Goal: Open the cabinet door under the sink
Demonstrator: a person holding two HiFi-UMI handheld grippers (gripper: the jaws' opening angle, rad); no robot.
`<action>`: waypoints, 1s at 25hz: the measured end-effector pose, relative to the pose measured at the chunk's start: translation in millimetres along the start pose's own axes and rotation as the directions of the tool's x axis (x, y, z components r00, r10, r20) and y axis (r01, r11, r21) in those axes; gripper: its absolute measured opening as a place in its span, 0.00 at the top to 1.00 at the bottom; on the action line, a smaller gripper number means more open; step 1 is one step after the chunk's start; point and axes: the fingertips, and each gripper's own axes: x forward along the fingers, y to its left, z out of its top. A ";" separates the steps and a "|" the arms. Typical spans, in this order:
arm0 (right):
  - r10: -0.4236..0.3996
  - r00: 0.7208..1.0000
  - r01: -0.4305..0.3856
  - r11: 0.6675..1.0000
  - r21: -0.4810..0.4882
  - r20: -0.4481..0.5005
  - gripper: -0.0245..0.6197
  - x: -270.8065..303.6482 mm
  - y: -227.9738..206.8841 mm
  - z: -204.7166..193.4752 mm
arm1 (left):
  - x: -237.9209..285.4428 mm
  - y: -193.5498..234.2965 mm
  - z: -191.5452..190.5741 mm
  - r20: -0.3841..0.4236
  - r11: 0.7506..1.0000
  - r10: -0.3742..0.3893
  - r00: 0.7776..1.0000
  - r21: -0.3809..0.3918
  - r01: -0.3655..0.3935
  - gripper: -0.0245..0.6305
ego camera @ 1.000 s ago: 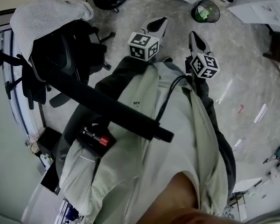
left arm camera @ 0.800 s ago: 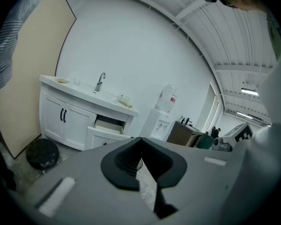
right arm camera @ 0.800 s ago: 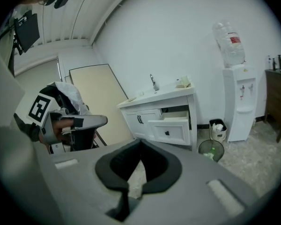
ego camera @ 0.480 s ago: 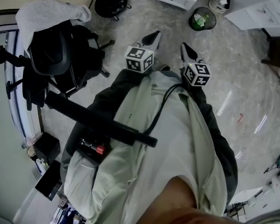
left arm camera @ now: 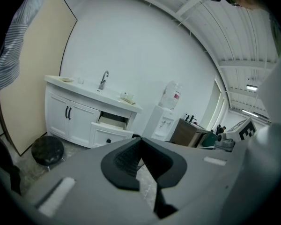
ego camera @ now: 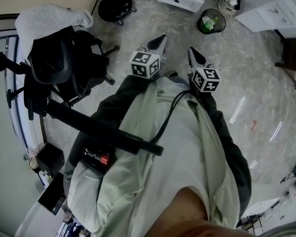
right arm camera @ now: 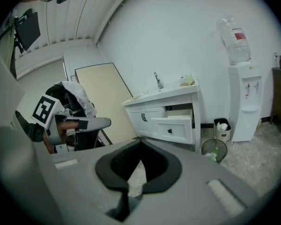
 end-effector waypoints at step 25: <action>-0.062 0.998 0.062 0.996 0.057 0.003 0.96 31.7 -0.8 13.1 | 23.3 29.5 19.0 -0.057 0.998 -0.060 0.997 0.029 0.062 0.95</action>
